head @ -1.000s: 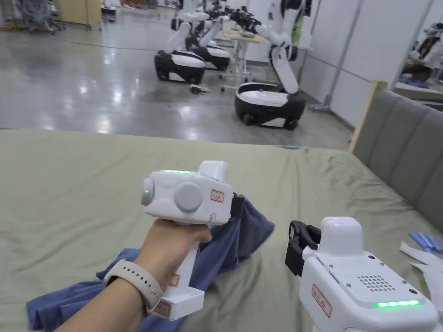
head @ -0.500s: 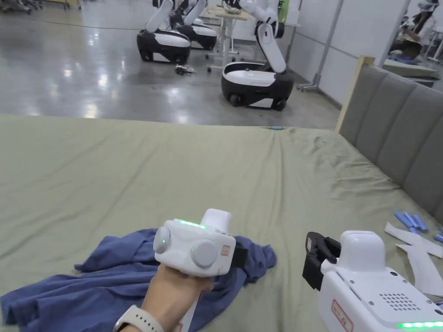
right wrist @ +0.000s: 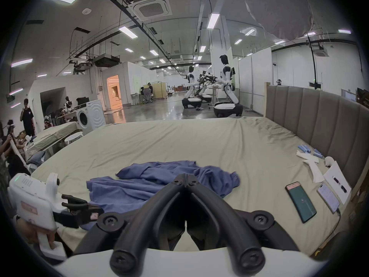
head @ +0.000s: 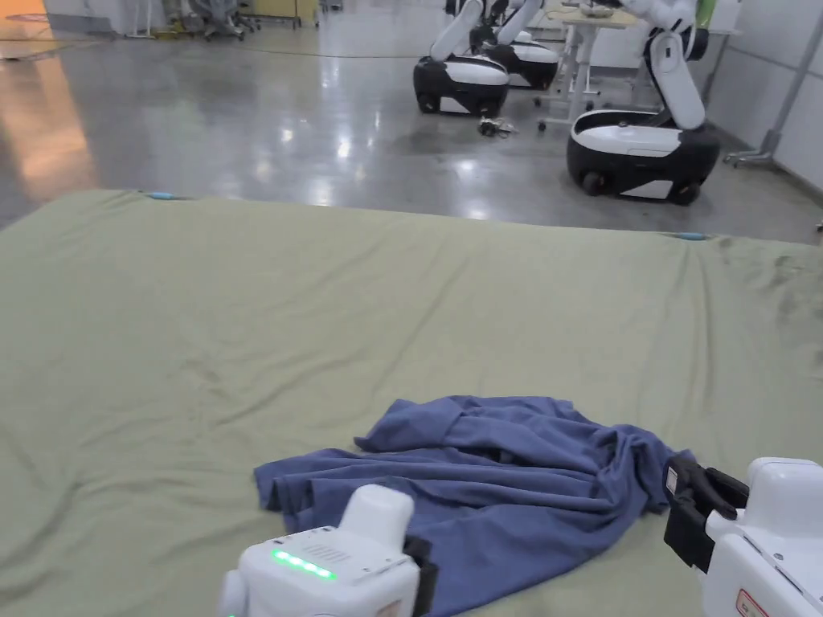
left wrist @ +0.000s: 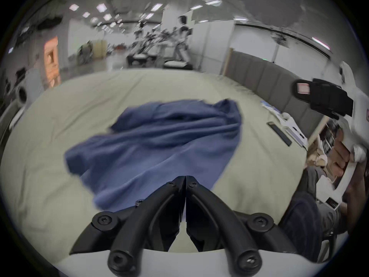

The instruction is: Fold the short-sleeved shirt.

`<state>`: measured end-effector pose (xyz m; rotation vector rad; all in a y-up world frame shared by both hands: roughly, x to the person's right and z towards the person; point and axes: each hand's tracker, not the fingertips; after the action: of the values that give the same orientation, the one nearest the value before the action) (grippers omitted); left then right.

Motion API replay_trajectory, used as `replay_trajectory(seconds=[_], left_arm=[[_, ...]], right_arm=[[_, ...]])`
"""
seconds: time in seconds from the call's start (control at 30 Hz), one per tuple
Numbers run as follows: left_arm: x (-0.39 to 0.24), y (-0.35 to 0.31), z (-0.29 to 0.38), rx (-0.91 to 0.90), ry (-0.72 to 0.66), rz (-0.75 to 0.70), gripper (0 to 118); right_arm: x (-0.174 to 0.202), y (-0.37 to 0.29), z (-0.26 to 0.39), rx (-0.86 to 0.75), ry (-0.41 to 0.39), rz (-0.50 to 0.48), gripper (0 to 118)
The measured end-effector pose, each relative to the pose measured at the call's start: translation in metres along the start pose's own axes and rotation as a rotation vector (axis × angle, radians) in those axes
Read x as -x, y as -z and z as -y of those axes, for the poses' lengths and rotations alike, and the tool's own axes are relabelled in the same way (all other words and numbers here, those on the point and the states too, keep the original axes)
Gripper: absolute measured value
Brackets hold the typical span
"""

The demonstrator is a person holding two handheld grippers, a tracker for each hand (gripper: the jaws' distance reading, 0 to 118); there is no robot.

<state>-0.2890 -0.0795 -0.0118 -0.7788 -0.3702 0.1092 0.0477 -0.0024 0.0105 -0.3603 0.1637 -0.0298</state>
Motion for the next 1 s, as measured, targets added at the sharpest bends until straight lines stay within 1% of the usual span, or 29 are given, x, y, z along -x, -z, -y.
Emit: replay_trajectory(seconds=[0.07,0.13,0.17,0.23,0.33,0.4,0.43,0.47,0.53,0.57,0.63,0.7,0.73,0.77,0.8,0.83,0.87,0.9,0.93,1.0], left_arm=[[0.034,-0.011,0.004,-0.017,0.007,-0.085,4],[0.086,-0.021,-0.011,-0.011,-0.052,-0.156,4],[0.095,-0.023,-0.015,-0.018,-0.067,-0.179,4],[0.134,-0.022,-0.039,-0.028,-0.081,-0.255,4],[0.159,-0.009,-0.065,-0.014,-0.085,-0.286,4],[0.173,0.008,-0.082,0.001,-0.043,-0.321,5],[0.158,0.013,-0.083,0.001,-0.02,-0.332,18],[0.156,0.022,-0.087,0.019,0.017,-0.316,43],[0.15,0.039,-0.09,0.06,0.079,-0.307,105],[0.143,0.046,-0.088,0.08,0.116,-0.301,109],[0.133,0.057,-0.086,0.083,0.136,-0.326,109],[0.136,0.07,-0.081,0.117,0.123,-0.288,109],[0.135,0.076,-0.078,0.149,0.128,-0.285,103],[0.132,0.083,-0.074,0.208,0.143,-0.296,85],[0.128,0.089,-0.069,0.243,0.18,-0.32,70],[0.133,0.091,-0.065,0.232,0.198,-0.306,64],[0.129,0.087,-0.064,0.189,0.161,-0.293,49],[0.126,0.084,-0.065,0.172,0.159,-0.292,29],[0.122,0.08,-0.066,0.158,0.151,-0.257,14],[0.123,0.076,-0.065,0.143,0.158,-0.262,10]], right_arm=[[0.008,0.001,0.002,0.008,-0.008,-0.006,0],[0.015,0.003,0.002,0.012,-0.017,-0.01,0],[0.017,0.005,0.002,0.016,-0.019,-0.014,0],[0.022,0.008,0.001,0.022,-0.028,-0.015,0],[0.027,0.014,0.0,0.028,-0.029,-0.016,0],[0.029,0.018,0.001,0.037,-0.035,-0.016,0],[0.03,0.019,0.002,0.041,-0.039,-0.016,0],[0.03,0.021,0.003,0.047,-0.043,-0.015,0],[0.028,0.025,0.004,0.055,-0.046,-0.007,0],[0.027,0.027,0.004,0.059,-0.045,-0.005,0],[0.024,0.027,0.003,0.063,-0.039,0.007,0],[0.02,0.028,0.003,0.067,-0.032,0.016,0],[0.018,0.028,0.002,0.068,-0.03,0.02,0],[0.016,0.029,0.002,0.071,-0.031,0.023,0],[0.014,0.03,0.001,0.074,-0.033,0.027,0],[0.011,0.031,0.0,0.076,-0.034,0.031,0],[0.007,0.031,0.0,0.079,-0.032,0.032,0],[0.002,0.031,-0.001,0.081,-0.027,0.034,0],[-0.003,0.031,-0.001,0.084,-0.02,0.038,0],[-0.017,0.033,-0.003,0.099,-0.01,0.053,0]])
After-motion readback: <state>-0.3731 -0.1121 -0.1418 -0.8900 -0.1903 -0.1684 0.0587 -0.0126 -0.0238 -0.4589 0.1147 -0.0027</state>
